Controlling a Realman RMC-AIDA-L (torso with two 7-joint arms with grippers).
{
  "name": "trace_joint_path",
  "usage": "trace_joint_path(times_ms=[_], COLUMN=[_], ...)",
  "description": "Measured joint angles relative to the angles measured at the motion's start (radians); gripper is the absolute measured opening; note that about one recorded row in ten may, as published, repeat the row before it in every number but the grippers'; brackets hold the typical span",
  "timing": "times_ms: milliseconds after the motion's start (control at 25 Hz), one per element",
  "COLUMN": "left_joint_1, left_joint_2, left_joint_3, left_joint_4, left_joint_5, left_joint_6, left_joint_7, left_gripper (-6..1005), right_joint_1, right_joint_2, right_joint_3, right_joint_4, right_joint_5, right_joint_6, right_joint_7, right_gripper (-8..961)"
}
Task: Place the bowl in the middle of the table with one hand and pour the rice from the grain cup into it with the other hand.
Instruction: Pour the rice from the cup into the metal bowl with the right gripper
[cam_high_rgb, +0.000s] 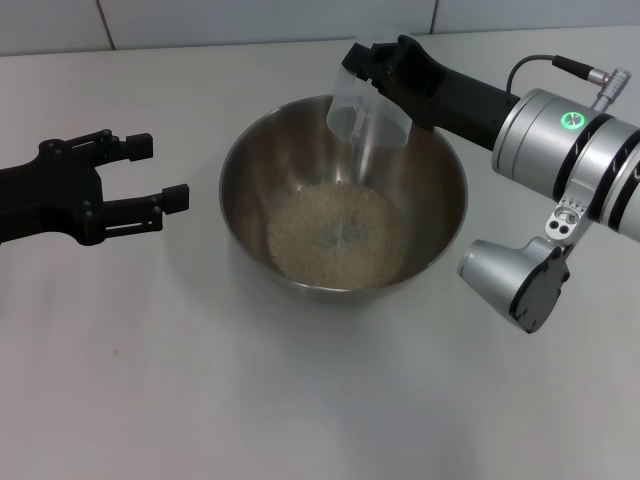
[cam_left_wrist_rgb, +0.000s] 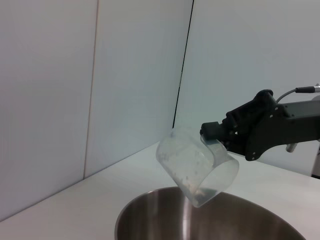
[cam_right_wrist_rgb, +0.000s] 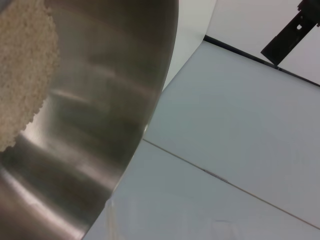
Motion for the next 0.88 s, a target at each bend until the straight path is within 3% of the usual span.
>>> trace_joint_path(times_ms=[280,880], left_joint_1=[-0.002,-0.005], left_joint_2=[-0.001,-0.001], left_joint_3=[0.0,0.001], left_joint_4=[0.0,-0.001], left_joint_5=[-0.001,-0.001], left_joint_6=[0.0,0.008], left_joint_7=[0.0,0.0], left_gripper=[829,829], right_joint_1=[-0.003,-0.031], right_joint_2=[0.0,0.0], right_joint_3=[-0.001,-0.027], right_joint_4=[-0.002,-0.005], right_joint_5=[0.017,0.371], right_joint_6=[0.0,0.0], right_joint_7=[0.008,0.013], right_gripper=[14,15])
